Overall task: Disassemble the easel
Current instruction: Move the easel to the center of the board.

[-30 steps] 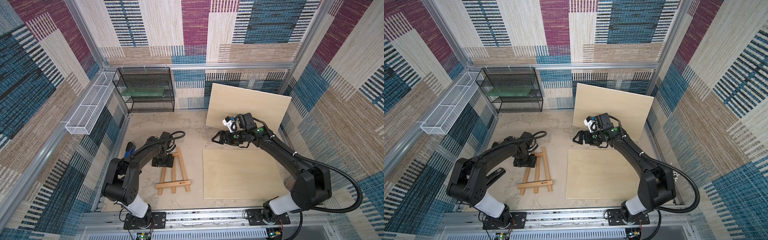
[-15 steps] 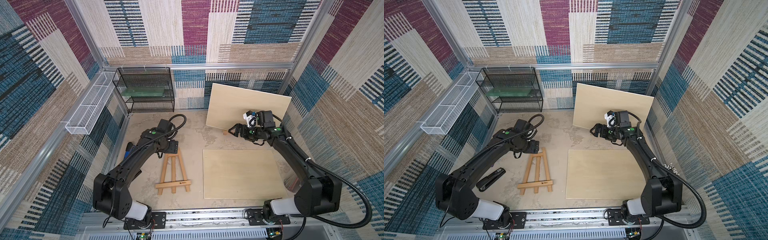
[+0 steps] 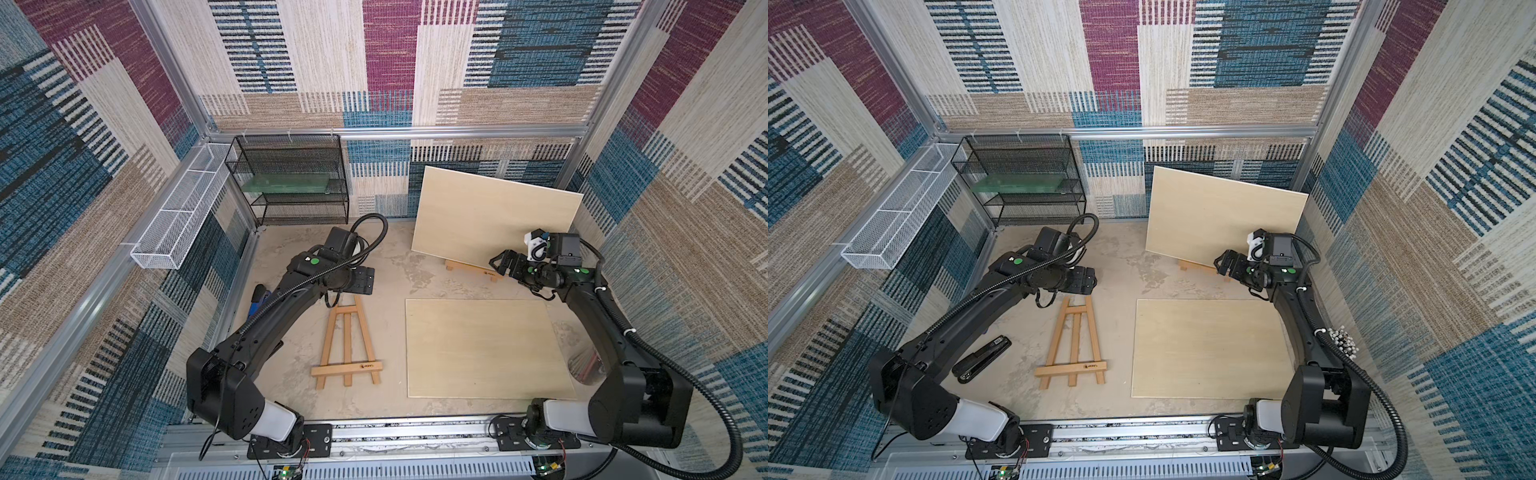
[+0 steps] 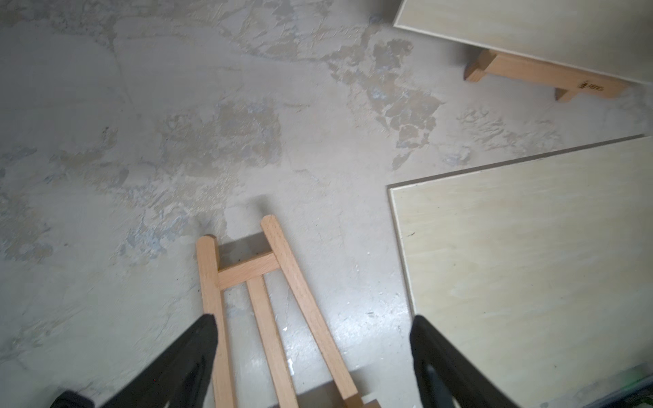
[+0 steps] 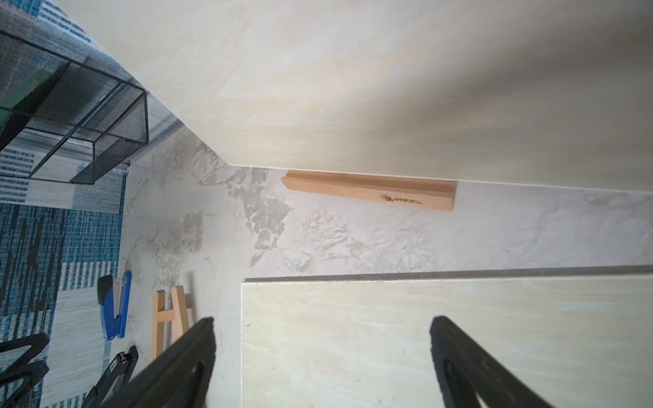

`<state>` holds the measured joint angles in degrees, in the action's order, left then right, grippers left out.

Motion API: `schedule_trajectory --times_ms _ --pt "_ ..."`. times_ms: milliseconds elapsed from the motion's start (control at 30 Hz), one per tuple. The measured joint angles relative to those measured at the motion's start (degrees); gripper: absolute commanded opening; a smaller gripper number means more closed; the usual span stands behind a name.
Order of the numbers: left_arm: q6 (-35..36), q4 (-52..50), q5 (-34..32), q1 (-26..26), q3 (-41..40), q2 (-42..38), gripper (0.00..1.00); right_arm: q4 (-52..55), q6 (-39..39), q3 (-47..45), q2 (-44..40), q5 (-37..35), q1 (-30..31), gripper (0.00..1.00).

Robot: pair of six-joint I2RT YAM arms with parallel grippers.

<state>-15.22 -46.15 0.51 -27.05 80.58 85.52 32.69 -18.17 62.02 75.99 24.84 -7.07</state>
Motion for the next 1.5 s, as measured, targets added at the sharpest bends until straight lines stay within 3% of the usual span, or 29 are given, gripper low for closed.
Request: schedule_trajectory --times_ms 667,900,1233,1500 --pt "1.73 6.80 5.01 -2.71 19.85 18.73 0.86 -10.82 0.02 -3.63 -0.76 1.14 -16.41 0.97" --pt "3.06 10.25 6.62 -2.49 25.88 25.35 0.84 -16.55 0.00 -4.42 1.79 1.84 -19.12 0.97" --pt "2.97 16.76 11.13 0.42 35.76 35.71 0.83 -26.82 0.44 -4.61 6.21 10.93 -22.60 0.98" --pt "2.93 20.17 15.23 2.25 41.29 42.62 0.83 -32.35 0.81 -3.91 8.46 12.94 -23.96 0.98"
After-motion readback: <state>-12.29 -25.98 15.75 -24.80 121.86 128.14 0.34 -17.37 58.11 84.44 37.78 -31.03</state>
